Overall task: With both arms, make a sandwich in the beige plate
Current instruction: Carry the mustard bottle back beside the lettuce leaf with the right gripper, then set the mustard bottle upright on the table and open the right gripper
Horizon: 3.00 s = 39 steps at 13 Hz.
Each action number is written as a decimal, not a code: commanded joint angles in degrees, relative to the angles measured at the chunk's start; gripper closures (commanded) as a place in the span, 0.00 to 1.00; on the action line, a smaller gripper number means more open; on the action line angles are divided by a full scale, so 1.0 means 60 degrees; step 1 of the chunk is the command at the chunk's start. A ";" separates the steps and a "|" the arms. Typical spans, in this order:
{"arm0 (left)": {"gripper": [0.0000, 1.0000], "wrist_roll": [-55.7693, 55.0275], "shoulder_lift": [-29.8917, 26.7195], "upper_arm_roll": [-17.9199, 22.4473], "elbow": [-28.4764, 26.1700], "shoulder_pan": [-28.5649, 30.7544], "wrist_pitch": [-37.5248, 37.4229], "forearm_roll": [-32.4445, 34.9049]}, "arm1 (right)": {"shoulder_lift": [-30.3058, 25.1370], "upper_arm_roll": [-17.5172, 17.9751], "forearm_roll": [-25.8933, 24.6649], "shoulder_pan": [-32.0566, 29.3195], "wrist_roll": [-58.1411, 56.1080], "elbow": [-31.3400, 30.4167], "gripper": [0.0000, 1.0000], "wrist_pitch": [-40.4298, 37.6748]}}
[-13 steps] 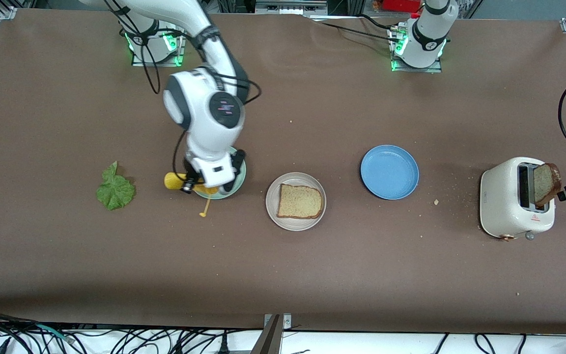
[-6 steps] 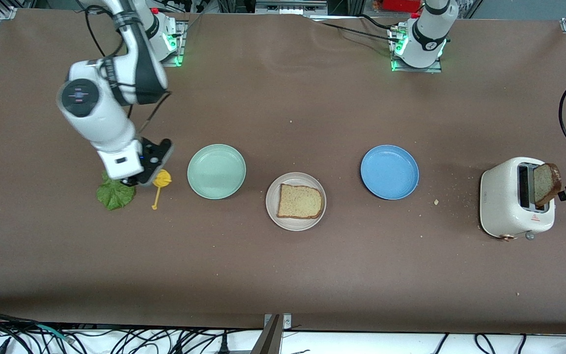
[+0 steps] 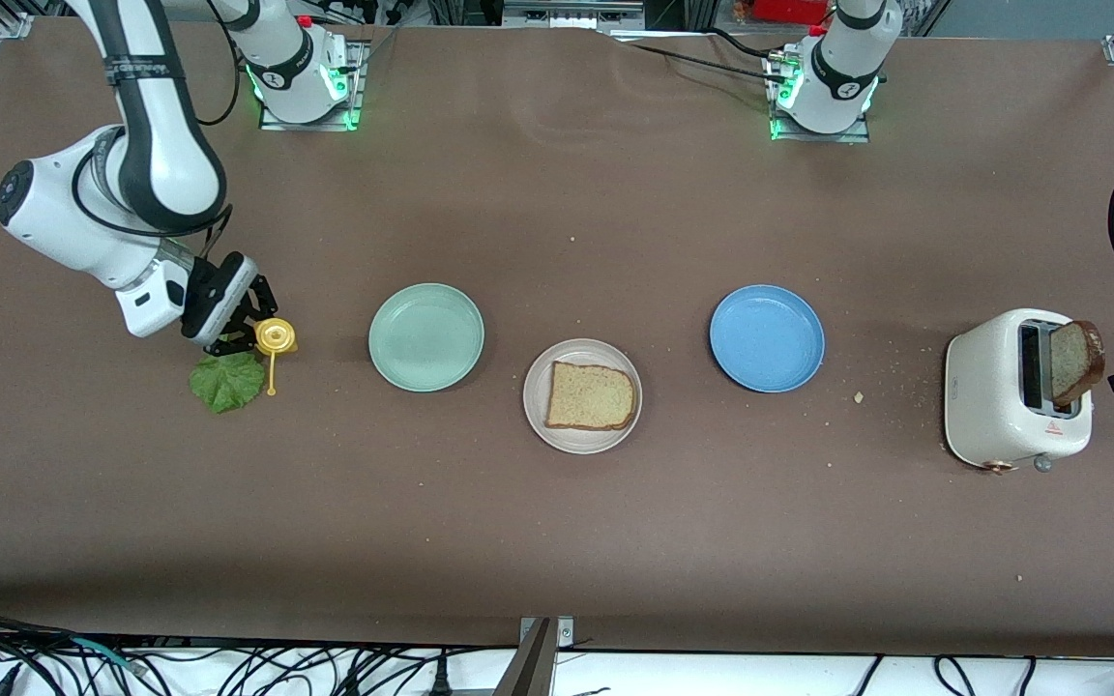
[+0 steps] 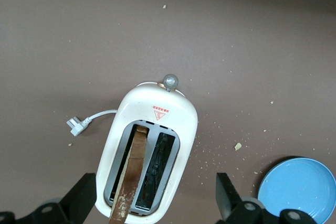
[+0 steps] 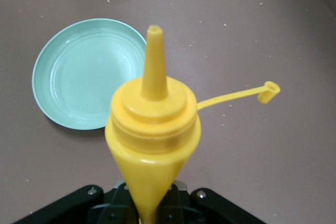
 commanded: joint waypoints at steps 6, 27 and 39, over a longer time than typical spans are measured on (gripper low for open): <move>0.00 0.0163 -0.0028 -0.0100 -0.0048 0.0064 0.0143 0.0223 | 0.0434 -0.1092 0.1579 -0.1601 -0.3583 -0.0461 1.00 -0.4729; 0.00 0.0148 -0.0028 -0.0115 -0.0048 0.0035 0.0172 0.0208 | 0.3660 -0.1048 0.4762 -0.2440 -0.7457 -0.0197 0.51 -0.6745; 0.00 0.0148 -0.0013 -0.0115 -0.0048 0.0035 0.0172 0.0208 | 0.3660 -0.2819 0.1789 -0.2427 -0.4294 0.1048 0.43 -0.6554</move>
